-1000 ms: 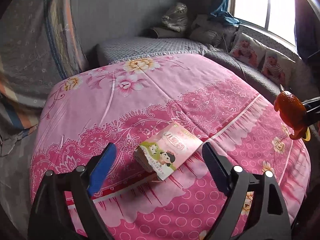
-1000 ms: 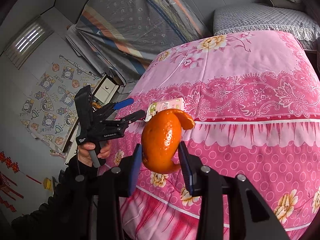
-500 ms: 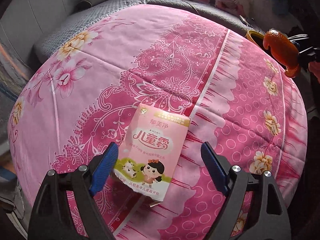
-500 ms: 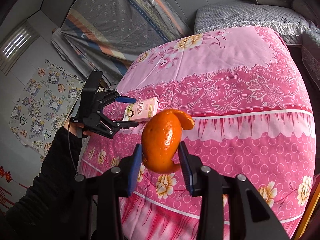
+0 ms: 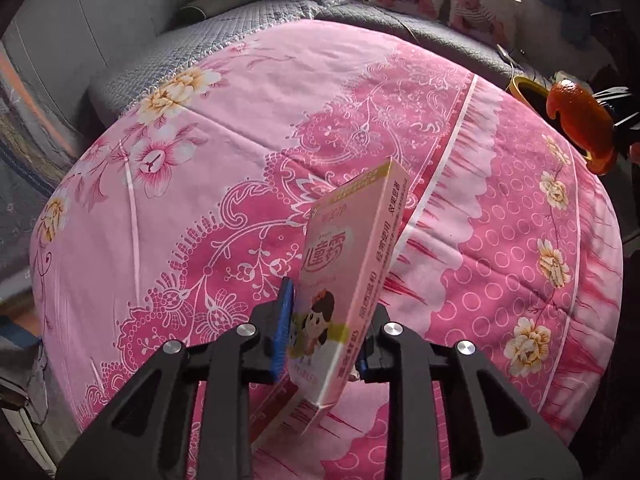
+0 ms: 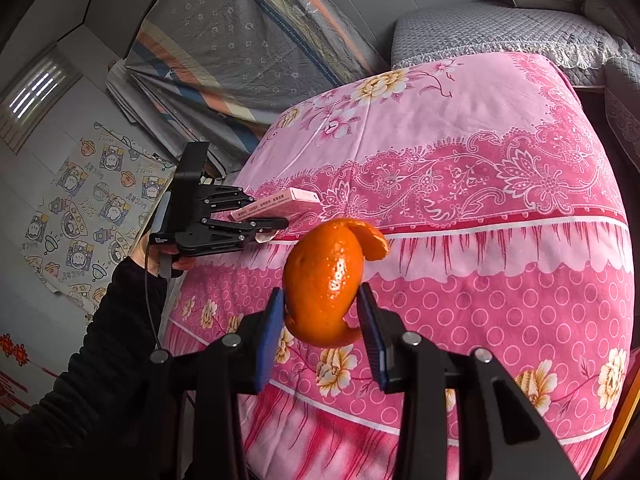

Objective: Collect trash
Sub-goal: 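Carry the medicine box and peeled orange over the bin with both tools, then open both tools to drop the box and orange into the bin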

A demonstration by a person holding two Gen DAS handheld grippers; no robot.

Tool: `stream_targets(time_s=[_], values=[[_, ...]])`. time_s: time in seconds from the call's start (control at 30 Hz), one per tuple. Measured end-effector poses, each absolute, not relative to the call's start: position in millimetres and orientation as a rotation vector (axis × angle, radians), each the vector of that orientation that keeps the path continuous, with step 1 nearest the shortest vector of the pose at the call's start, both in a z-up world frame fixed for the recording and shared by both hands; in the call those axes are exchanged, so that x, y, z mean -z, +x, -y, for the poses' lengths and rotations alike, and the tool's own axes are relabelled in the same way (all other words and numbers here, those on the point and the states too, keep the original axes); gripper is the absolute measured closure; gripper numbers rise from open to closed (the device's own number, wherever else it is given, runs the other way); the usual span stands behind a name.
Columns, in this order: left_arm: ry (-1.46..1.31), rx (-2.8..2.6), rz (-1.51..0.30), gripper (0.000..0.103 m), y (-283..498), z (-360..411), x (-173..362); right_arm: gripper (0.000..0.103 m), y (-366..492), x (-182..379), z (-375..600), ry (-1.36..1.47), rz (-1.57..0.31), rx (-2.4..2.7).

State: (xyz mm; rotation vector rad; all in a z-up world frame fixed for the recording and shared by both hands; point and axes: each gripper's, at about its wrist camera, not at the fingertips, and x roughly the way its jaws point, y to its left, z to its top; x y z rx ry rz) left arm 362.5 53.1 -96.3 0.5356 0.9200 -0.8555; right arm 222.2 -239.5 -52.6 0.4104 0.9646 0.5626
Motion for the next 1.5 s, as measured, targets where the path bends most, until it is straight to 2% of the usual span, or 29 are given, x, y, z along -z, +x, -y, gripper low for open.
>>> stream_targets(time_s=[0.2, 0.4, 0.53, 0.83, 1.03, 1.3, 1.4, 1.43, 1.47, 1.5], values=[[0.366, 0.693, -0.598, 0.078, 303.5, -32.8, 12.4, 0.068, 199.1, 43.9, 279.7, 0.473, -0.885, -0.533], [0.242, 0.567, -0.523, 0.078, 249.4, 42.8, -28.2, 0.068, 167.6, 42.3, 351.0, 0.590, -0.781, -0.424], [0.260, 0.585, -0.459, 0.078, 209.2, 109.5, -39.1, 0.068, 138.4, 41.2, 404.3, 0.640, -0.703, -0.310], [0.305, 0.776, -0.485, 0.078, 165.0, 258.8, -13.8, 0.067, 65.0, 68.3, 529.0, 0.729, -0.578, 0.093], [0.327, 0.850, -0.516, 0.077, 152.3, 338.1, 18.8, 0.067, 46.8, 104.5, 578.5, 0.791, -0.610, 0.254], [0.356, 0.898, -0.632, 0.076, 161.3, 407.6, 73.7, 0.067, 30.8, 146.0, 616.7, 0.862, -0.660, 0.360], [0.323, 0.899, -0.671, 0.068, 165.9, 413.2, 84.8, 0.063, 28.2, 151.2, 620.3, 0.850, -0.683, 0.399], [0.300, 0.896, -0.691, 0.059, 168.7, 411.2, 86.4, 0.060, 26.0, 150.3, 621.6, 0.856, -0.677, 0.398], [0.273, 0.896, -0.704, 0.043, 171.4, 407.6, 86.2, 0.053, 22.9, 148.1, 621.7, 0.855, -0.669, 0.407], [0.245, 0.886, -0.709, 0.035, 174.2, 401.6, 85.0, 0.049, 20.7, 145.0, 621.8, 0.843, -0.662, 0.423]])
